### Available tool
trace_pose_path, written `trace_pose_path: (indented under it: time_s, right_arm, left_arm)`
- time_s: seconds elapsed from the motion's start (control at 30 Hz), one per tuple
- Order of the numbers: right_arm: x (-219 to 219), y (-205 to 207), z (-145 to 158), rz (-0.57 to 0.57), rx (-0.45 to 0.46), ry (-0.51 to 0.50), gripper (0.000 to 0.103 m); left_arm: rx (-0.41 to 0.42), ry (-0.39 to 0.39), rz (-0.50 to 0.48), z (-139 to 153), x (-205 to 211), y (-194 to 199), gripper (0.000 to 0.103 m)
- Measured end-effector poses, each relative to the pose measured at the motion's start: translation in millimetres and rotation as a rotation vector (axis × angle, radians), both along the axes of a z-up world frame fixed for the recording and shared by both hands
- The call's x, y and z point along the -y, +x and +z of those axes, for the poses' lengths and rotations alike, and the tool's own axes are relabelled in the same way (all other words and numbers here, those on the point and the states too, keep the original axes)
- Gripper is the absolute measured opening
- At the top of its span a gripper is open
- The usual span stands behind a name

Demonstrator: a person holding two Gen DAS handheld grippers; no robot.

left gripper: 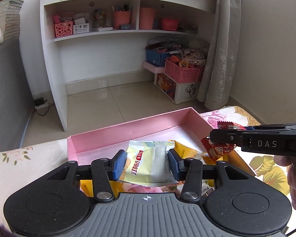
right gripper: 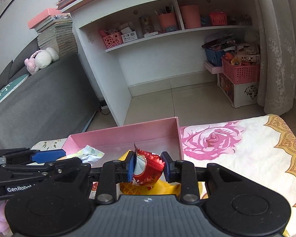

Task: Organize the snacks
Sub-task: 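Carry the white biscuit packet and red candy bag into the box and release, then withdraw both grippers from the box toward the snack pile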

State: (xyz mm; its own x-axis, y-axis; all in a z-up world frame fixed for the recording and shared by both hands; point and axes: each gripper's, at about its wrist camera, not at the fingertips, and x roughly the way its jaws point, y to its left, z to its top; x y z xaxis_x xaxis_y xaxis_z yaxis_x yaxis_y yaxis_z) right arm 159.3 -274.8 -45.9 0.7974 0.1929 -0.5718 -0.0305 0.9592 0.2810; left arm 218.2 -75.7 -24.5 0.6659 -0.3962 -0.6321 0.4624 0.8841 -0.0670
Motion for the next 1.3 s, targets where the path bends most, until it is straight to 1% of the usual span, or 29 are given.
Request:
trace_pose_path:
  time_s: [0.17, 0.2, 0.23, 0.27, 0.3, 0.33, 0.37, 0.4, 0.47, 0.5, 0.53, 0.57, 0.6, 0.63, 0.7, 0.83, 0.97, 1.03, 1.1, 1.3]
  right_arm:
    - [-1.0, 10.0, 0.0, -0.008, 0.001, 0.004, 0.022]
    - [-0.4, 11.8, 0.5, -0.009, 0.002, 0.006, 0.024]
    - [-0.3, 11.9, 1.1, -0.009, 0.005, 0.014, 0.026]
    - [0.0, 11.4, 1.9, -0.009, 0.009, 0.026, 0.027]
    - [0.9, 10.9, 2.9, -0.008, 0.013, 0.039, 0.030]
    - [1.4, 10.2, 3.9, -0.010, 0.016, 0.047, 0.043]
    - [1.1, 8.6, 5.4, -0.016, 0.022, 0.048, 0.048]
    - [0.3, 7.0, 7.4, -0.021, 0.028, 0.041, 0.055]
    - [-0.7, 5.2, 10.5, -0.024, 0.028, 0.033, 0.058]
    - [-0.6, 3.7, 12.3, -0.025, 0.028, 0.031, 0.061]
    - [-0.6, 1.7, 14.4, -0.029, 0.030, 0.029, 0.065]
    - [-1.0, -0.9, 16.8, -0.034, 0.034, 0.028, 0.068]
    - [-1.1, -3.6, 19.5, -0.037, 0.036, 0.027, 0.074]
    - [-1.0, -6.4, 22.1, -0.039, 0.038, 0.028, 0.078]
    - [-1.1, -12.6, 27.0, -0.038, 0.041, 0.030, 0.079]
    - [-2.5, -28.3, 35.5, -0.037, 0.038, 0.017, 0.085]
    - [-6.0, -47.5, 45.5, -0.027, 0.035, -0.010, 0.086]
    - [-7.3, -57.4, 50.2, -0.026, 0.039, -0.021, 0.089]
    - [-9.6, -67.4, 54.0, -0.021, 0.043, -0.037, 0.090]
    - [-23.0, -97.7, 62.6, 0.010, 0.050, -0.103, 0.092]
  left_arm:
    - [0.003, 0.003, 0.007, -3.5, 5.7, 4.1, 0.046]
    - [0.003, 0.002, 0.009, -3.6, 5.7, 4.6, 0.045]
    - [0.010, 0.001, 0.007, -3.5, 6.4, 3.7, 0.047]
    - [0.018, 0.007, -0.004, -3.0, 7.2, 1.9, 0.048]
    - [0.023, 0.017, -0.014, -2.3, 9.0, 0.6, 0.051]
    - [0.028, 0.025, -0.022, -1.9, 10.2, -1.0, 0.059]
    - [0.031, 0.032, -0.027, -1.5, 10.5, -3.3, 0.066]
    - [0.035, 0.036, -0.027, -0.9, 10.8, -5.3, 0.068]
    - [0.035, 0.034, -0.021, 1.3, 9.4, -9.3, 0.076]
    - [0.032, 0.030, -0.020, 2.5, 9.0, -11.4, 0.078]
    - [0.030, 0.028, -0.021, 3.9, 7.9, -13.6, 0.082]
    - [0.031, 0.029, -0.021, 6.1, 6.8, -16.1, 0.084]
    - [0.035, 0.032, -0.022, 7.7, 5.8, -19.0, 0.084]
    - [0.038, 0.036, -0.022, 10.1, 4.6, -22.6, 0.086]
    - [0.041, 0.036, -0.018, 14.8, 1.7, -29.2, 0.089]
    - [0.046, 0.020, -0.017, 24.2, -6.2, -45.2, 0.094]
    - [0.049, 0.020, -0.025, 32.2, -13.5, -64.4, 0.095]
    - [0.048, 0.018, -0.028, 35.8, -17.1, -74.1, 0.095]
    - [0.051, 0.012, -0.030, 38.8, -21.5, -84.5, 0.095]
    - [0.040, 0.006, -0.028, 44.9, -35.9, -115.1, 0.095]
